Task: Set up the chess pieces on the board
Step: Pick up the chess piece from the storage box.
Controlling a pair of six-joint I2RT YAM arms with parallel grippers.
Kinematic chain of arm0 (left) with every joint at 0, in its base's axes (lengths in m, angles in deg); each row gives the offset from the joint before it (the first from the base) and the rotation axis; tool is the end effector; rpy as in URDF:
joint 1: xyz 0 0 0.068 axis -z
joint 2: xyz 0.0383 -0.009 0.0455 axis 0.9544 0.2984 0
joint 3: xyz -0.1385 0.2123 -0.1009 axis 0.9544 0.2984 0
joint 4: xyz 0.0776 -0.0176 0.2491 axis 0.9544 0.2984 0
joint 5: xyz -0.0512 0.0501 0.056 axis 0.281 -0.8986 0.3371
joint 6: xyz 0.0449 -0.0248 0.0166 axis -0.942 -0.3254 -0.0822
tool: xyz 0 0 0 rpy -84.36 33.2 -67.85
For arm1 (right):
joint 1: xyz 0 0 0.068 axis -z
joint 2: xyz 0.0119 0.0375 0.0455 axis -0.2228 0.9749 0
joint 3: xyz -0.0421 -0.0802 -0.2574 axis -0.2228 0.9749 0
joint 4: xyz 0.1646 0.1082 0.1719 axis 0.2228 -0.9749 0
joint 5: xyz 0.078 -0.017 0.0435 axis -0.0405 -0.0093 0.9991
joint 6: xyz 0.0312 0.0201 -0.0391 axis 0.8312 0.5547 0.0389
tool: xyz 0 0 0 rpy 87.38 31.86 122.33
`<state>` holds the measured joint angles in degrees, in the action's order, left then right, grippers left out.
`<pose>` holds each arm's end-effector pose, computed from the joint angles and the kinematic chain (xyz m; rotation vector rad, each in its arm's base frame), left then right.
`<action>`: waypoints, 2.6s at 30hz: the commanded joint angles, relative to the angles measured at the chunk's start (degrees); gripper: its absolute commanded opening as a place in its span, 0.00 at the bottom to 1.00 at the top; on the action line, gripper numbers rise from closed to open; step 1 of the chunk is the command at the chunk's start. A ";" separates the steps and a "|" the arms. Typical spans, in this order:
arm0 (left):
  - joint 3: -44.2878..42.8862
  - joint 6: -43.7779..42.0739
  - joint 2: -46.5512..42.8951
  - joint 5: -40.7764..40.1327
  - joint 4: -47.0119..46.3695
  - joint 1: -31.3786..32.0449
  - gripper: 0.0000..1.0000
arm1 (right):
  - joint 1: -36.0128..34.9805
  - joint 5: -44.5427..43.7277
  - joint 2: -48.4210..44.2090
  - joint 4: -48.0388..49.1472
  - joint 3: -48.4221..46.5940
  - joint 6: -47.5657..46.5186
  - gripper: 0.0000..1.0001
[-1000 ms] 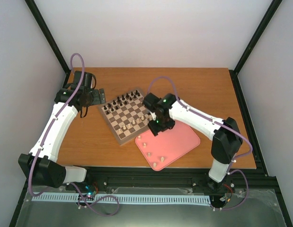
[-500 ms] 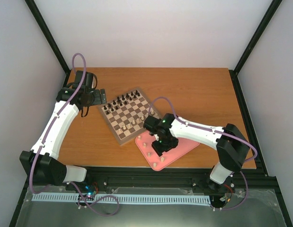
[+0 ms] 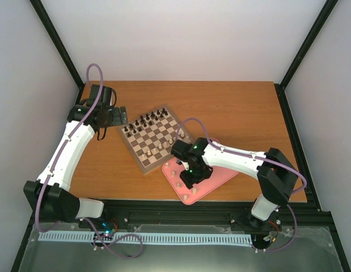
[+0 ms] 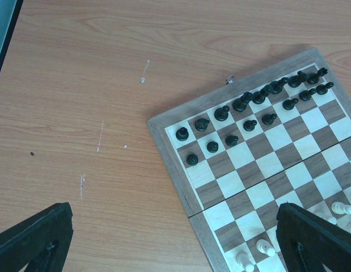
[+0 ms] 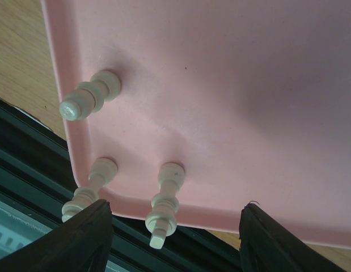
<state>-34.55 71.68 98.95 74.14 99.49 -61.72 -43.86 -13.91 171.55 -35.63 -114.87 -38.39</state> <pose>0.2605 -0.0435 0.3534 -0.2427 2.4805 0.0238 0.1531 0.2410 0.2077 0.9510 -2.9125 -0.1457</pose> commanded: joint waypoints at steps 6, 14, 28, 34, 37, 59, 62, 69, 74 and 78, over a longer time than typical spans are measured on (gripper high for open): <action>-0.75 -0.14 0.02 0.05 -0.61 -0.37 1.00 | -0.58 0.51 0.92 1.18 1.13 -0.84 0.61; -1.22 -0.15 0.50 0.46 -0.52 -0.37 1.00 | -0.58 -1.25 0.86 0.97 0.49 -0.60 0.61; -0.92 -0.22 -0.02 0.29 -0.48 -0.37 1.00 | -1.10 -1.39 3.63 1.58 -6.98 -3.83 0.58; -0.48 -0.32 -0.36 -0.16 -0.64 -0.37 1.00 | -3.21 -1.51 3.52 0.90 -7.51 -6.20 0.57; -0.60 -0.31 -0.30 -0.19 -0.72 -0.37 1.00 | -4.07 -1.96 3.81 0.10 -7.95 -6.10 0.57; 0.09 0.16 -2.34 1.94 -1.25 -0.37 1.00 | -11.41 -3.06 0.59 1.22 -3.70 2.93 0.56; -0.13 0.17 -2.31 1.98 -1.08 -0.37 1.00 | -11.44 -3.51 0.25 1.31 -3.41 3.85 0.56; -0.21 0.19 -2.04 1.82 -1.08 -0.37 1.00 | -11.41 -3.42 0.19 1.39 -2.52 3.60 0.56; 0.10 0.09 -1.89 1.75 -1.07 -0.37 1.00 | -11.34 -2.01 -0.97 2.60 0.54 4.26 0.56; 0.16 0.18 -1.47 1.95 -1.29 -0.37 1.00 | -11.39 -1.71 -0.41 3.00 0.16 3.03 0.55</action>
<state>-34.42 71.70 97.60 75.60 99.16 -61.72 -54.98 -15.84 172.42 -33.75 -114.58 -35.33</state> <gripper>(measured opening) 0.998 0.554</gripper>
